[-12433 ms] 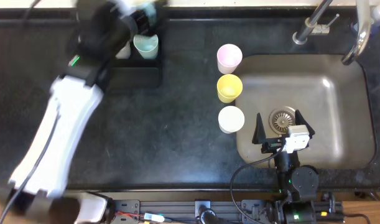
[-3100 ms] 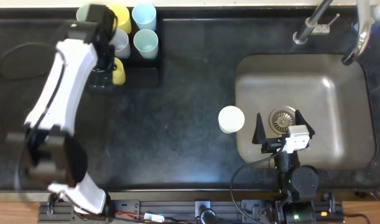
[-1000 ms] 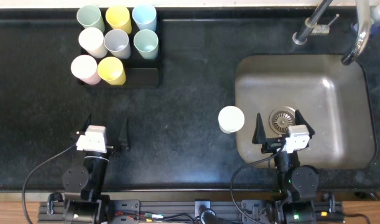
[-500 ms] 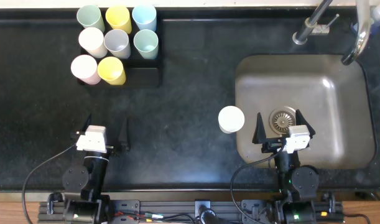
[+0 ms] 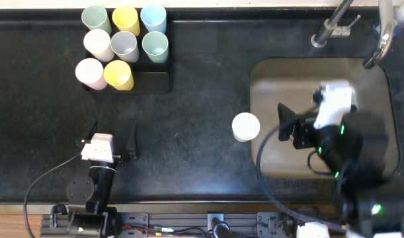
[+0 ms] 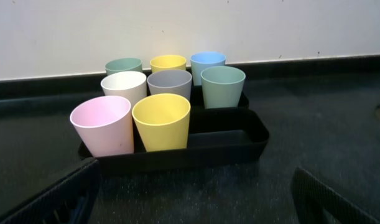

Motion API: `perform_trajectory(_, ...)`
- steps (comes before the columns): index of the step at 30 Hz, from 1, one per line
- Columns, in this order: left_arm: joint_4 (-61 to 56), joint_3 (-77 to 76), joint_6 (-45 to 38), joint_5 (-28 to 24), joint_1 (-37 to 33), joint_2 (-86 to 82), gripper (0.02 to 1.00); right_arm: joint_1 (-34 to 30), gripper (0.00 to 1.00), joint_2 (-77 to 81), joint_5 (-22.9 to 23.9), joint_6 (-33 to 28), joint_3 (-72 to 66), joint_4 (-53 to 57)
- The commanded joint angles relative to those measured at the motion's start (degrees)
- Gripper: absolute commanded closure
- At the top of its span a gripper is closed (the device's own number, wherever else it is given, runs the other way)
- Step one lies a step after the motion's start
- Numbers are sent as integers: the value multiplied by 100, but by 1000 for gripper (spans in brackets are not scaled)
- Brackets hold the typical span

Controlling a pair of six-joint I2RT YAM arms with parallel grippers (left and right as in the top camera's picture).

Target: Store Cups

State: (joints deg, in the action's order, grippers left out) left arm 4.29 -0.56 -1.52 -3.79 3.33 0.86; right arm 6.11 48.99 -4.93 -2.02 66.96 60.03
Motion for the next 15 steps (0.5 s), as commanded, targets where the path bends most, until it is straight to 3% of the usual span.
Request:
perform_trajectory(1,13,9,-61,-61,-37,-48,18,35,3,1314,-621,-164,1370,1305)
perform_trajectory(8,13,9,-61,-61,-37,-48,18,37,3,2981,-621,-385,1908,3051)
perform_trajectory(11,13,9,-61,-61,-37,-48,18,114,3,3451,-660,-354,1908,3141)
perform_trajectory(15,13,9,-61,-61,-37,-48,18,278,3,3941,-354,-321,1908,3069)
